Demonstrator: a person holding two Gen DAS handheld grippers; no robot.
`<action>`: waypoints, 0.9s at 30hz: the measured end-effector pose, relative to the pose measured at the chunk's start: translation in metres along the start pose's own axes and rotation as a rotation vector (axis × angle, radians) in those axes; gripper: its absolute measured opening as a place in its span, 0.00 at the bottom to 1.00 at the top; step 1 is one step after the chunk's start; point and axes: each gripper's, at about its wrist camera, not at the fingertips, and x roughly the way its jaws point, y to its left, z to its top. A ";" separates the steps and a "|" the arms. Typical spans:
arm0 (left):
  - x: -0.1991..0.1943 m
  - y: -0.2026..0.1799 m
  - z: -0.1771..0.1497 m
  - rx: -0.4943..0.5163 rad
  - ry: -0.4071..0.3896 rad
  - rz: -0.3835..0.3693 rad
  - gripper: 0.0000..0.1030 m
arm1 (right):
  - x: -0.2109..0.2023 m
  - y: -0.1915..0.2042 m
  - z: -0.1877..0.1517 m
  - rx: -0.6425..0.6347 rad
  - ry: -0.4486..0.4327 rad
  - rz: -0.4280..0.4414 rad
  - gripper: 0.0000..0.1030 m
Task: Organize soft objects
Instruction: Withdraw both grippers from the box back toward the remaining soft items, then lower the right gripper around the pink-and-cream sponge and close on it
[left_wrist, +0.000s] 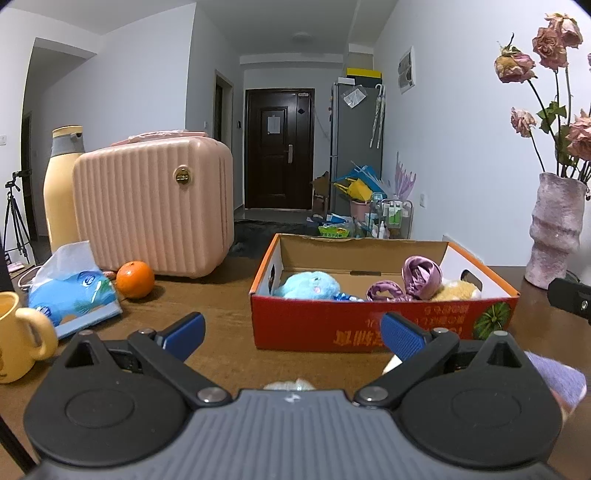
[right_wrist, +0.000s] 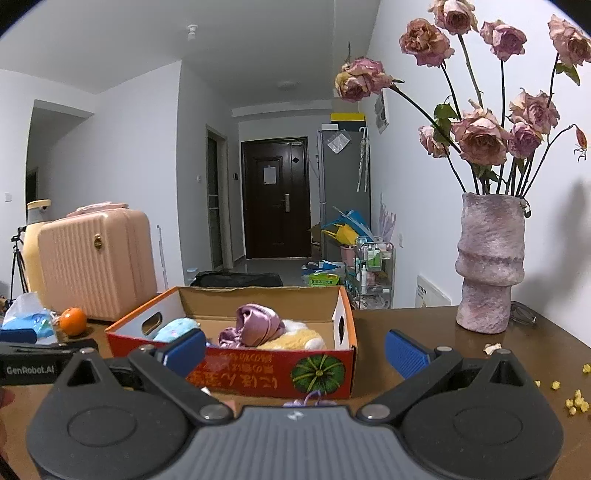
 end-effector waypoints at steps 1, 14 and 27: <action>-0.004 0.001 -0.002 0.000 0.002 0.001 1.00 | -0.004 0.001 -0.002 -0.003 0.002 0.002 1.00; -0.050 0.003 -0.019 0.005 0.029 -0.020 1.00 | -0.058 0.020 -0.028 -0.059 0.006 0.032 1.00; -0.092 0.012 -0.041 0.002 0.068 -0.051 1.00 | -0.096 0.023 -0.052 -0.046 0.052 0.048 1.00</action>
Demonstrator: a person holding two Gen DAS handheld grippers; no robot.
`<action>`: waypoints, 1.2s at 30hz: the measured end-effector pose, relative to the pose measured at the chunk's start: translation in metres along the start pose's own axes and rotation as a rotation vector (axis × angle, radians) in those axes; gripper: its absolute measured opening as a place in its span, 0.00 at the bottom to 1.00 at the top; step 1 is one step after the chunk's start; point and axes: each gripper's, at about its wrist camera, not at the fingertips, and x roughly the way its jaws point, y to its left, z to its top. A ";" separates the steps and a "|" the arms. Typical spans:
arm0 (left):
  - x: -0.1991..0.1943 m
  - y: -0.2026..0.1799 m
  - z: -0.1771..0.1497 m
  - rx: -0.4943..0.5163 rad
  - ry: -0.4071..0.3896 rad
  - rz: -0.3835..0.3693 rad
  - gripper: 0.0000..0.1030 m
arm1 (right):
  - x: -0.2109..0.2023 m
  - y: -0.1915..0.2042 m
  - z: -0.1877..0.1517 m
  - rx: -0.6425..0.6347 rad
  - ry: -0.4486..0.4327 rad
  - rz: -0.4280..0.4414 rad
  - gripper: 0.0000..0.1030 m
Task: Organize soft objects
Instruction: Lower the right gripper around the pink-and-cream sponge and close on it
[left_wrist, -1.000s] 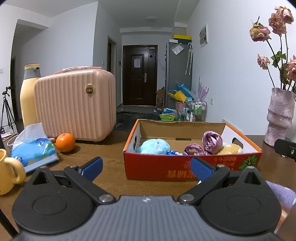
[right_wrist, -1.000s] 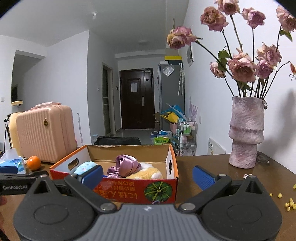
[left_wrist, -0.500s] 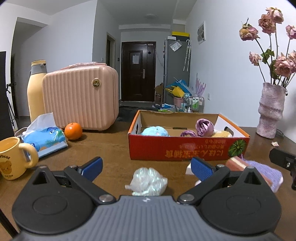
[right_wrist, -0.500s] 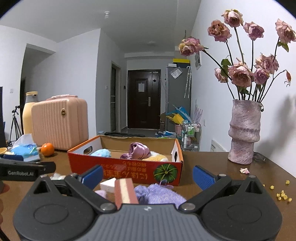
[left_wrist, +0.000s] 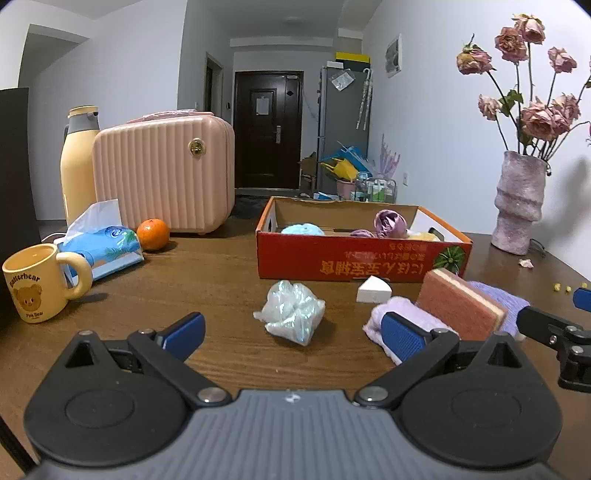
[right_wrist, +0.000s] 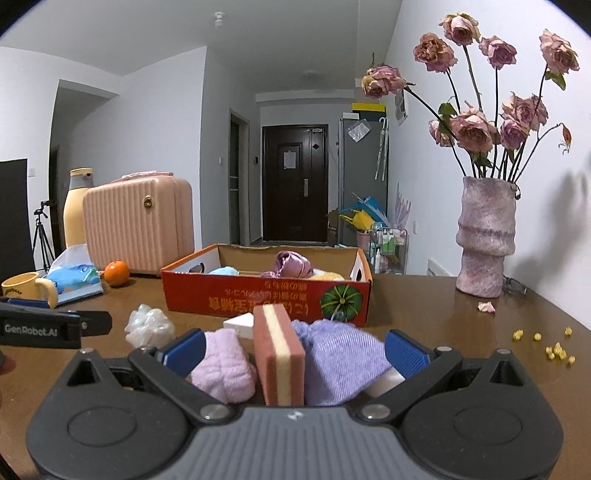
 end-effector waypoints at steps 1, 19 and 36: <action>-0.001 0.000 -0.001 0.001 0.001 0.000 1.00 | -0.001 0.000 -0.001 0.000 0.003 -0.001 1.00; 0.012 0.012 0.004 -0.001 0.023 -0.013 1.00 | 0.031 0.001 -0.006 0.006 0.058 -0.001 0.95; 0.028 0.023 0.008 0.003 0.043 -0.005 1.00 | 0.091 0.005 -0.005 0.001 0.170 0.024 0.67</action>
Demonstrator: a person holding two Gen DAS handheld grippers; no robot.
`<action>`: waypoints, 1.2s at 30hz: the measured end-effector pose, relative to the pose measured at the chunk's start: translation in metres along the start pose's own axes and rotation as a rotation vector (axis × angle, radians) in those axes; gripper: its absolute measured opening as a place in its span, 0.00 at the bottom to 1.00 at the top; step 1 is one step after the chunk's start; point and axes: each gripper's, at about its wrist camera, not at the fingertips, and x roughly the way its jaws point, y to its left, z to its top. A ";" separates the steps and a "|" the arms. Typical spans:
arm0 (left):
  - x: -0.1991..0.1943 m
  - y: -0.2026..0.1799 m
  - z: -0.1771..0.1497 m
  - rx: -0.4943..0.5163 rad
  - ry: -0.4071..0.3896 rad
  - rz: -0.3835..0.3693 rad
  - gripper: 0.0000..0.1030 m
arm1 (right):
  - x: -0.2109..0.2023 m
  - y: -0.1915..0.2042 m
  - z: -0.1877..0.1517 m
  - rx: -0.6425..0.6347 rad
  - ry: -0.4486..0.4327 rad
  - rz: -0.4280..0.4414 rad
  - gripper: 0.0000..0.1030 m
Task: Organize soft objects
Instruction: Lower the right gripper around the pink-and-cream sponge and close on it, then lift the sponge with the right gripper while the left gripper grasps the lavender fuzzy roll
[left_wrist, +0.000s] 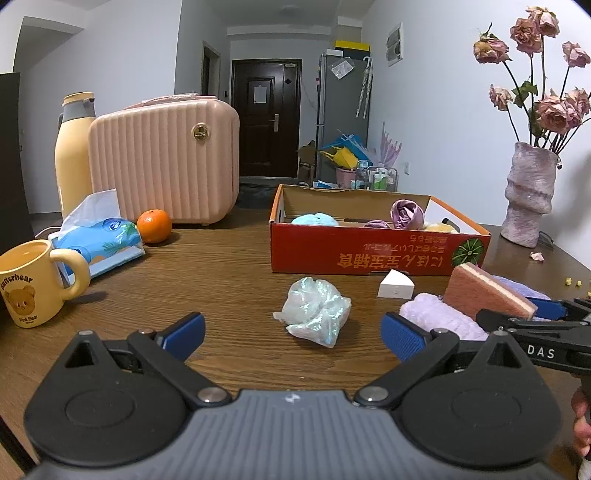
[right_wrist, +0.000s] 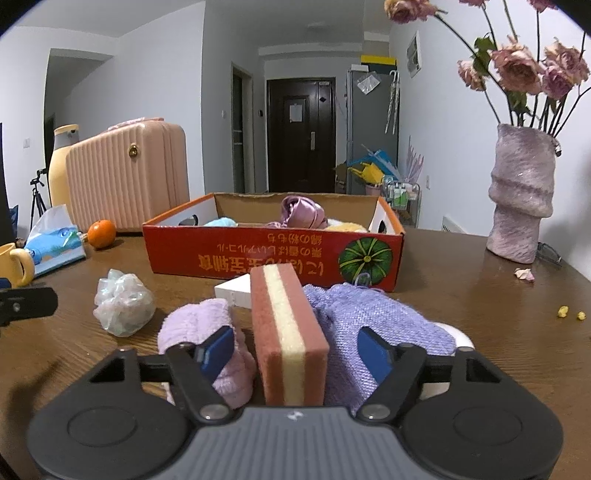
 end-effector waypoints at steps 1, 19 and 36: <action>0.001 0.001 0.000 0.000 0.002 0.002 1.00 | 0.002 0.000 0.000 -0.001 0.004 0.002 0.64; 0.008 0.008 0.000 -0.006 0.020 0.002 1.00 | 0.007 0.006 0.002 -0.020 -0.021 0.039 0.29; 0.005 0.007 -0.001 -0.015 -0.001 0.010 1.00 | -0.032 -0.007 0.013 -0.005 -0.174 0.013 0.29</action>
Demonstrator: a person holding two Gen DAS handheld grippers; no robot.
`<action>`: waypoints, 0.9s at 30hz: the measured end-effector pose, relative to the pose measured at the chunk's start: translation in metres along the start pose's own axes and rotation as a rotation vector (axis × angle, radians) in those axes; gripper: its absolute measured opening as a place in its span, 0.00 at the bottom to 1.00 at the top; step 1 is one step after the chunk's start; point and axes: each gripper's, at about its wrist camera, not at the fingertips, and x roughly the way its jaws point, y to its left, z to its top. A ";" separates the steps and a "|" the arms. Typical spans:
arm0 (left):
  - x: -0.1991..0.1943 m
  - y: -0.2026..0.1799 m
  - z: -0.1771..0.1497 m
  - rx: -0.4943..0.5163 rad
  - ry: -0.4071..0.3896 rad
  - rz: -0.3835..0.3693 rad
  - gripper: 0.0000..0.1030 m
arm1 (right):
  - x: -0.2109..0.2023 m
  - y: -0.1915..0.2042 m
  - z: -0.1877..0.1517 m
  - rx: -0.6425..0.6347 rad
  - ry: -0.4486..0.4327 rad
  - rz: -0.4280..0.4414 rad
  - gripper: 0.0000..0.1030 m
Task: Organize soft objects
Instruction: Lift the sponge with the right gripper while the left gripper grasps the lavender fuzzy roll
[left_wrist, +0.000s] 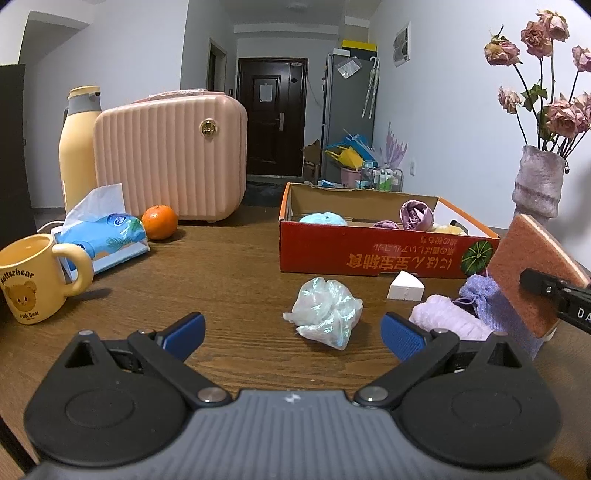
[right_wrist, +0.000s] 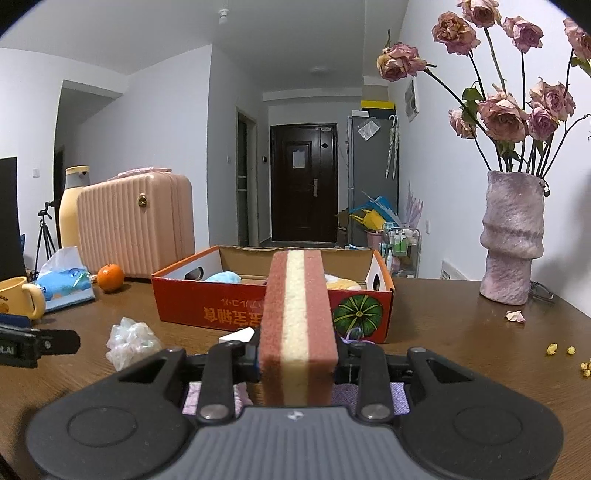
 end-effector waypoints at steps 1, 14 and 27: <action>0.000 -0.001 0.000 0.004 0.000 0.000 1.00 | -0.001 0.000 0.000 0.002 -0.002 0.002 0.29; 0.009 -0.043 0.001 0.032 0.015 -0.037 1.00 | -0.010 -0.021 0.001 0.005 -0.024 -0.008 0.29; 0.023 -0.101 0.002 0.070 0.022 -0.065 1.00 | -0.017 -0.053 0.000 -0.014 -0.032 -0.028 0.29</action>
